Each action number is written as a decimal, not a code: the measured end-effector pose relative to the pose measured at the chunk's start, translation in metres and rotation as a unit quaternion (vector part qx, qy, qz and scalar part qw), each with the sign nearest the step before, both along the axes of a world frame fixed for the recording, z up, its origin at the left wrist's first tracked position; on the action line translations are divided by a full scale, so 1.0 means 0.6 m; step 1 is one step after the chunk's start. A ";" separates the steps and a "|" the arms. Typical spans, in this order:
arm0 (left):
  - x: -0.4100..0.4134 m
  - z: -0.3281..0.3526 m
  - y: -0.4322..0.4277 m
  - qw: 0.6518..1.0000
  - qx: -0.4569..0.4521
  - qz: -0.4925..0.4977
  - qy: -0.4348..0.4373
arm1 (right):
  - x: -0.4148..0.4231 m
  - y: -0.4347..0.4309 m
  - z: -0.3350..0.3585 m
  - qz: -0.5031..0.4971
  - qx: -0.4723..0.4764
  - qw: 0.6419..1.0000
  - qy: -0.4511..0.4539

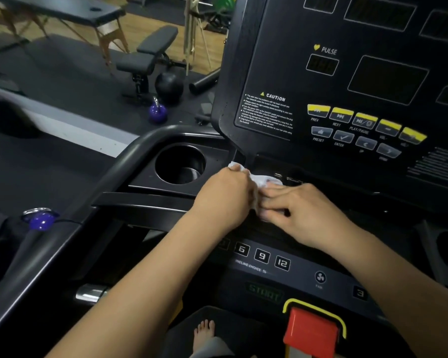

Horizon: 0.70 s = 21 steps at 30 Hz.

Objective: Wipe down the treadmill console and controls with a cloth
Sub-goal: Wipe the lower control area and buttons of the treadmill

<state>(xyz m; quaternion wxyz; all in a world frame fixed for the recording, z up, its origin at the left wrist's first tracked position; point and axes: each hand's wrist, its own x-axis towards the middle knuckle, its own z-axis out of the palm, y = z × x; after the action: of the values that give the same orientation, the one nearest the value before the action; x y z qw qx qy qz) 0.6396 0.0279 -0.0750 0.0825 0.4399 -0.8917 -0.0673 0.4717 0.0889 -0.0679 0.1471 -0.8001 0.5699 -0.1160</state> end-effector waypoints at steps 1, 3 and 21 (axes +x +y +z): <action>0.004 -0.002 -0.001 1.000 -0.013 -0.025 -0.007 | 0.008 -0.008 -0.002 0.009 -0.004 1.000 0.007; 0.025 -0.006 0.008 0.999 -0.001 -0.053 -0.002 | 0.015 -0.006 -0.002 0.021 -0.009 1.000 0.000; 0.050 -0.013 0.026 0.990 0.104 -0.035 -0.083 | 0.000 0.024 -0.005 -0.078 -0.031 0.996 -0.010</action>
<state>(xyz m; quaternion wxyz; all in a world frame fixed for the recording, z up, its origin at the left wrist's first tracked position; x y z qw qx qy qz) 0.6694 0.0437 -0.0825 -0.0408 0.4191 -0.8983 -0.1258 0.4717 0.1035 -0.0711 0.1182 -0.7562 0.6251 -0.1529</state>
